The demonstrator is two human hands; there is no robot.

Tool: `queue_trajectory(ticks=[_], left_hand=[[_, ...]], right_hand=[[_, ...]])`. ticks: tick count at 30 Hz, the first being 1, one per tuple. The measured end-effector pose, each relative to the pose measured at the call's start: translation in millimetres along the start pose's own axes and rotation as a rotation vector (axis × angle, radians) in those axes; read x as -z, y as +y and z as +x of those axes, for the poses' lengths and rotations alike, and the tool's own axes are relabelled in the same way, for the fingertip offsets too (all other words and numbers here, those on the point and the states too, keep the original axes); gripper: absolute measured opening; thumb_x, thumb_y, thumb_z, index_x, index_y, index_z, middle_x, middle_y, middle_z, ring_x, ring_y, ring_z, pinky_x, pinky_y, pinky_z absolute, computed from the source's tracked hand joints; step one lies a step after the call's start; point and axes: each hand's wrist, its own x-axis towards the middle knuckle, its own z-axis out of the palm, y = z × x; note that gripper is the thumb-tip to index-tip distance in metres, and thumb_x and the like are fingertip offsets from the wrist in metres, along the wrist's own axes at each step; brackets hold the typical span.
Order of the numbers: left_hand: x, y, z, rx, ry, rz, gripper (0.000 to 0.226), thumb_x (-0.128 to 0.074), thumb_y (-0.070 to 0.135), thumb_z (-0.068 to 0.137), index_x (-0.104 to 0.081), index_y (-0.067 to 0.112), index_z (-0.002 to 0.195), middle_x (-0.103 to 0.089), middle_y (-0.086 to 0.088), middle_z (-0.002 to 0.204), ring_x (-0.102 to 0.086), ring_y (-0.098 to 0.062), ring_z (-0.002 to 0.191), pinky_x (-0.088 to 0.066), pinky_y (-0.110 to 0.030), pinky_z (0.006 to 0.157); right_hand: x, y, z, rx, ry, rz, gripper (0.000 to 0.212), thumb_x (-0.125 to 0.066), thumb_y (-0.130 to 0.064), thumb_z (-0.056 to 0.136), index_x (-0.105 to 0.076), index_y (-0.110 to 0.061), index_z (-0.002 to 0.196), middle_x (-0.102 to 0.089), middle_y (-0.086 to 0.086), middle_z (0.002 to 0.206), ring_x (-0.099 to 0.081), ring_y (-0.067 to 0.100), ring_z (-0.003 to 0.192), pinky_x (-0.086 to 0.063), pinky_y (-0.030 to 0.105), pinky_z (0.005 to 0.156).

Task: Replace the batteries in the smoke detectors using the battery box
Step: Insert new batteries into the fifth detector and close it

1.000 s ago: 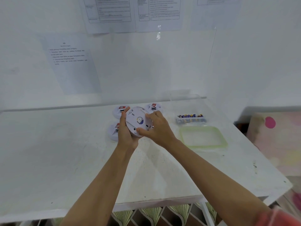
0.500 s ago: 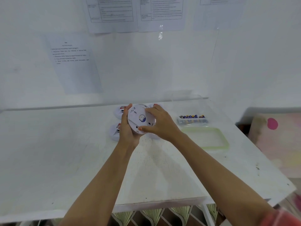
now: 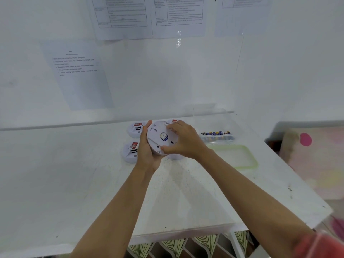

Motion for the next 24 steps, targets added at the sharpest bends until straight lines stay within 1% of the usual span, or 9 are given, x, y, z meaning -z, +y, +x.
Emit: queue_trajectory(ticks=[2, 4, 7, 10, 12, 14, 18, 22, 24], left_hand=[[0, 0, 0, -0.003, -0.003, -0.013, 0.036, -0.037, 0.048, 0.095, -0.063, 0.025, 0.105, -0.071, -0.005, 0.094, -0.061, -0.022, 0.092, -0.056, -0.038, 0.07], [0, 1, 2, 0.016, -0.008, -0.023, 0.041, -0.038, 0.05, 0.094, -0.059, 0.023, 0.116, -0.067, -0.008, 0.103, -0.06, -0.024, 0.095, -0.058, -0.041, 0.068], [0, 2, 4, 0.035, -0.013, -0.004, 0.046, -0.039, 0.05, 0.093, -0.055, 0.02, 0.124, -0.065, -0.009, 0.107, -0.061, -0.025, 0.096, -0.057, -0.039, 0.063], [3, 2, 10, 0.0, -0.006, 0.0, 0.05, -0.04, 0.05, 0.093, -0.05, 0.022, 0.133, -0.062, -0.01, 0.114, -0.059, -0.025, 0.101, -0.058, -0.041, 0.071], [5, 3, 11, 0.006, -0.012, -0.003, 0.048, -0.04, 0.05, 0.093, -0.052, 0.023, 0.131, -0.062, -0.01, 0.113, -0.059, -0.025, 0.101, -0.055, -0.044, 0.076], [4, 3, 11, 0.051, -0.03, -0.003, 0.044, -0.041, 0.051, 0.092, -0.057, 0.022, 0.122, -0.064, -0.009, 0.109, -0.06, -0.025, 0.1, -0.053, -0.046, 0.081], [5, 2, 10, 0.093, -0.034, -0.006, 0.038, -0.041, 0.05, 0.093, -0.063, 0.022, 0.105, -0.065, -0.01, 0.104, -0.059, -0.027, 0.098, -0.047, -0.05, 0.086], [10, 1, 12, 0.098, -0.031, -0.001, 0.037, -0.04, 0.049, 0.094, -0.062, 0.023, 0.108, -0.064, -0.011, 0.106, -0.059, -0.028, 0.099, -0.051, -0.05, 0.081], [12, 2, 14, 0.115, -0.031, -0.004, 0.04, -0.041, 0.05, 0.093, -0.06, 0.022, 0.116, -0.062, -0.012, 0.113, -0.058, -0.028, 0.102, -0.053, -0.049, 0.078]], right_hand=[[0, 1, 2, 0.007, -0.001, -0.003, 0.064, -0.078, -0.039, 0.066, -0.055, -0.005, 0.116, -0.058, 0.007, 0.107, -0.043, 0.012, 0.09, -0.037, 0.022, 0.076], [0, 2, 4, 0.004, -0.014, -0.008, 0.065, -0.076, -0.041, 0.065, -0.055, -0.005, 0.114, -0.057, 0.006, 0.105, -0.042, 0.012, 0.089, -0.036, 0.022, 0.074], [-1, 1, 5, -0.015, -0.036, 0.01, 0.064, -0.076, -0.039, 0.068, -0.052, -0.008, 0.12, -0.054, 0.006, 0.109, -0.042, 0.013, 0.092, -0.041, 0.025, 0.079], [-2, -2, 5, -0.031, -0.041, 0.046, 0.072, -0.074, -0.04, 0.071, -0.045, -0.01, 0.129, -0.048, 0.004, 0.116, -0.04, 0.012, 0.098, -0.035, 0.022, 0.082], [-2, -4, 7, -0.042, -0.05, 0.056, 0.07, -0.074, -0.039, 0.072, -0.046, -0.01, 0.128, -0.048, 0.005, 0.117, -0.04, 0.012, 0.098, -0.032, 0.021, 0.082], [0, -4, 9, -0.045, -0.068, 0.046, 0.065, -0.073, -0.038, 0.073, -0.049, -0.009, 0.125, -0.049, 0.007, 0.116, -0.04, 0.012, 0.094, -0.032, 0.021, 0.08], [4, -5, 10, -0.028, -0.117, 0.001, 0.059, -0.073, -0.035, 0.074, -0.053, -0.002, 0.118, -0.048, 0.01, 0.111, -0.047, 0.021, 0.096, -0.04, 0.027, 0.08], [3, -5, 10, -0.005, -0.121, 0.0, 0.056, -0.074, -0.032, 0.073, -0.055, 0.0, 0.115, -0.048, 0.011, 0.109, -0.045, 0.021, 0.094, -0.038, 0.025, 0.077], [2, -3, 10, 0.002, -0.124, 0.014, 0.057, -0.074, -0.032, 0.074, -0.055, -0.001, 0.118, -0.048, 0.011, 0.11, -0.044, 0.021, 0.094, -0.036, 0.022, 0.077]])
